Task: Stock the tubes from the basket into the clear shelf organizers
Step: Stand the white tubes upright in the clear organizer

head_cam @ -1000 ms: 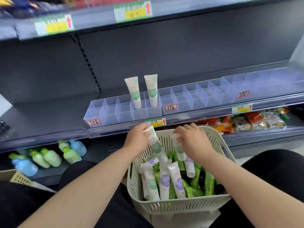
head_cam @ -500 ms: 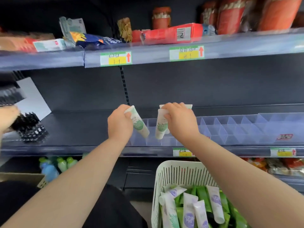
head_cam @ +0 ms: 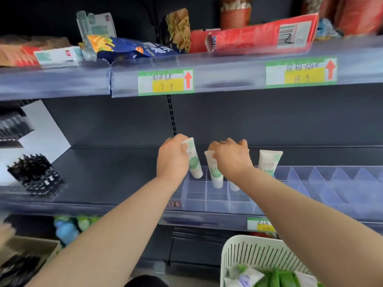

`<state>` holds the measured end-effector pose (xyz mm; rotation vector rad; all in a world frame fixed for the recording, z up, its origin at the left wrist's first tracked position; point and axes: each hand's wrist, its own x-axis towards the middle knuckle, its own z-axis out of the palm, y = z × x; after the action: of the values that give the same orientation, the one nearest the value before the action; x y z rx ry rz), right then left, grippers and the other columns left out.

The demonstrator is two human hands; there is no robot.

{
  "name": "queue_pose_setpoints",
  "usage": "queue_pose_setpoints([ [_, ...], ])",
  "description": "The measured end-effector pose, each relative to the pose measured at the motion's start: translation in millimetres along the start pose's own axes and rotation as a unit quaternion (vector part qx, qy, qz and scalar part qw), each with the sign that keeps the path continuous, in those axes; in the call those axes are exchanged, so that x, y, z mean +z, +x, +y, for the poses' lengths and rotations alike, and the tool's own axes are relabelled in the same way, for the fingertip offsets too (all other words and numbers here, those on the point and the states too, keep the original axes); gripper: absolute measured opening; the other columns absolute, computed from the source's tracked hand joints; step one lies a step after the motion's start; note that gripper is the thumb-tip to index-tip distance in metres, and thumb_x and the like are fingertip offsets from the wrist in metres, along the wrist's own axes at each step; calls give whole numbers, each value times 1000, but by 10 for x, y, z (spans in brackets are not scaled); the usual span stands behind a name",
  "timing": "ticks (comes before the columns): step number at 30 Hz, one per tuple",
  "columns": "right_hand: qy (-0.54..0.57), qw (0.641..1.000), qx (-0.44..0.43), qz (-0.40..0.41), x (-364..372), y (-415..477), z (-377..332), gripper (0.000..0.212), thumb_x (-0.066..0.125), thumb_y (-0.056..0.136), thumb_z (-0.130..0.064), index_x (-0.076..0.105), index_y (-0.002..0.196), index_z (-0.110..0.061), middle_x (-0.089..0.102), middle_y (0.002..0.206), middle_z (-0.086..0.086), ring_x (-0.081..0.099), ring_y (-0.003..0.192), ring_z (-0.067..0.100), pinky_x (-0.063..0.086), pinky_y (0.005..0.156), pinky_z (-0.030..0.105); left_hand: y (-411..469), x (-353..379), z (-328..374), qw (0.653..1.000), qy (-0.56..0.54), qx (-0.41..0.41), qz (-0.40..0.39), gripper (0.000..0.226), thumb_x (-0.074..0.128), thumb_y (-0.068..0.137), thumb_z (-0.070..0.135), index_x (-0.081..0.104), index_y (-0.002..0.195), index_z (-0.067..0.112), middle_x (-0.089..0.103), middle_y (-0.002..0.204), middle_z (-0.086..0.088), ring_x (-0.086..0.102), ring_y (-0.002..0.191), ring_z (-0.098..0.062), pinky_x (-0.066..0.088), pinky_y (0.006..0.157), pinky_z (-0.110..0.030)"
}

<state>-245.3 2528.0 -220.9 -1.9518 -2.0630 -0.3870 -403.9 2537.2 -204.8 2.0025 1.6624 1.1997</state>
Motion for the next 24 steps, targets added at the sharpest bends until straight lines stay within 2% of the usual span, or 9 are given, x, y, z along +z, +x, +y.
queue_pose_setpoints([
  [5, -21, 999, -4, 23, 91, -5, 66, 41, 58, 84, -10, 52, 120, -30, 62, 92, -7, 45, 101, 22, 22, 75, 38, 123, 177, -85, 993, 96, 17, -62, 23, 43, 94, 6, 60, 102, 19, 53, 94, -2, 52, 82, -24, 36, 59, -30],
  [9, -13, 999, -6, 39, 97, -16, 122, 52, 60, 83, -9, 47, 129, -30, 61, 109, -4, 43, 110, 24, 29, 83, 41, 139, 284, -148, 989, 113, 12, -97, 25, 43, 91, 4, 60, 100, 19, 50, 93, -3, 52, 81, -27, 37, 58, -31],
  [12, -3, 999, -10, 49, 98, -32, 140, 56, 62, 83, -10, 45, 134, -29, 58, 121, -2, 43, 115, 24, 31, 88, 43, 143, 323, -159, 992, 90, -1, -88, 31, 43, 89, 1, 61, 106, 20, 49, 96, -2, 52, 84, -25, 39, 63, -32],
  [14, 4, 998, -15, 55, 95, -58, 146, 56, 61, 84, -9, 45, 134, -28, 56, 124, -2, 43, 116, 24, 31, 89, 42, 133, 322, -143, 993, 85, 2, -78, 41, 42, 88, -2, 60, 116, 22, 50, 107, -3, 51, 90, -23, 41, 69, -33],
  [17, 9, 998, -25, 62, 75, -130, 149, 54, 60, 84, -9, 46, 132, -28, 56, 123, -3, 43, 116, 24, 30, 89, 41, 98, 299, -90, 993, 91, 23, -64, 57, 42, 83, -11, 55, 128, 22, 49, 125, -1, 48, 108, -22, 40, 74, -31],
  [19, 11, 997, -32, 63, 43, -216, 151, 54, 59, 82, -7, 47, 131, -27, 55, 124, -3, 43, 117, 24, 29, 89, 40, 59, 262, -23, 992, 107, 39, -58, 62, 42, 80, -14, 54, 129, 22, 48, 130, 1, 42, 116, -22, 38, 74, -31],
  [24, -6, 998, -52, 44, -81, -579, 177, 61, 58, 75, 0, 48, 131, -22, 49, 132, 0, 41, 120, 27, 33, 89, 40, -184, 168, 162, 988, 107, 104, -45, 45, 45, 87, -6, 62, 120, 20, 53, 125, 1, 41, 112, -20, 36, 78, -26],
])
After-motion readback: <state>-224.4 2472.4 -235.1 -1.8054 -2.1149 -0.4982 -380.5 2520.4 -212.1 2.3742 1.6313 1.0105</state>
